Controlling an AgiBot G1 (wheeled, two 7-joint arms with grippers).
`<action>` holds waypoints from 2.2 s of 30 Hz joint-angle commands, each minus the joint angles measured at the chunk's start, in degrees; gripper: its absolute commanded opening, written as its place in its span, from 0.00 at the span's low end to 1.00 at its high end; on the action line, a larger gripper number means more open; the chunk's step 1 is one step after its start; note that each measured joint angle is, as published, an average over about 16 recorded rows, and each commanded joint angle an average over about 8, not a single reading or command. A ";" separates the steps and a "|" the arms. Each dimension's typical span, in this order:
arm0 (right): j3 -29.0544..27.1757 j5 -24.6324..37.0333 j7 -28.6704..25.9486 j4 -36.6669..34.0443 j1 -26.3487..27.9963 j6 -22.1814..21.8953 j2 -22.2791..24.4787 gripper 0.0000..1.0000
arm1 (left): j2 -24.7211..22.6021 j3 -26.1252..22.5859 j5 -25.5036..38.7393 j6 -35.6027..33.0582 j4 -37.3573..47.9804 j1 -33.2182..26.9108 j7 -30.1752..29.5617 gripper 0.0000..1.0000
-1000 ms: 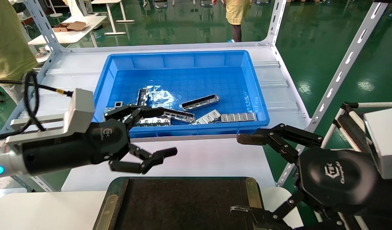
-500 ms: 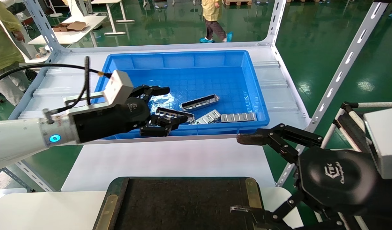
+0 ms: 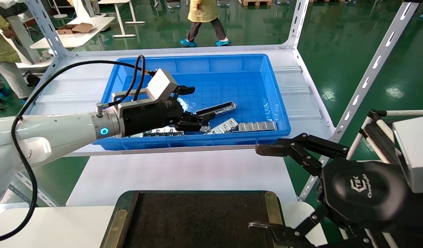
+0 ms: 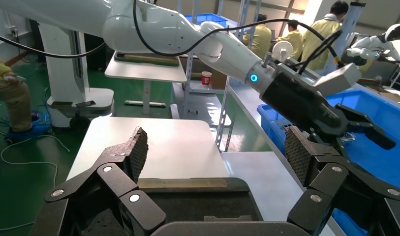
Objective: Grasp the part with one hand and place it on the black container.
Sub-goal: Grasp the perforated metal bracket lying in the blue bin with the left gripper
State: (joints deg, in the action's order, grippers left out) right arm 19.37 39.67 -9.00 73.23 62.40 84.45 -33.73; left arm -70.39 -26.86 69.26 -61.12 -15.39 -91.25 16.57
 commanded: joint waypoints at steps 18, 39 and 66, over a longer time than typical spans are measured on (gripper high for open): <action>0.03 -0.02 0.01 0.00 0.01 -0.01 0.01 1.00 | -7.45 -1.18 1.71 15.99 10.91 -3.70 4.56 1.00; 0.06 -0.04 0.03 0.00 0.01 -0.02 0.02 0.00 | -7.89 -7.62 0.70 20.42 4.03 -0.58 -2.39 0.00; 0.09 -0.06 0.05 0.00 0.02 -0.04 0.04 0.00 | -7.65 -17.00 -4.00 25.04 1.54 0.09 -7.36 0.00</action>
State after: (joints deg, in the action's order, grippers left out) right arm 19.46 39.61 -8.96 73.23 62.43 84.41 -33.69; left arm -78.05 -43.82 65.25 -36.13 -13.85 -91.17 9.26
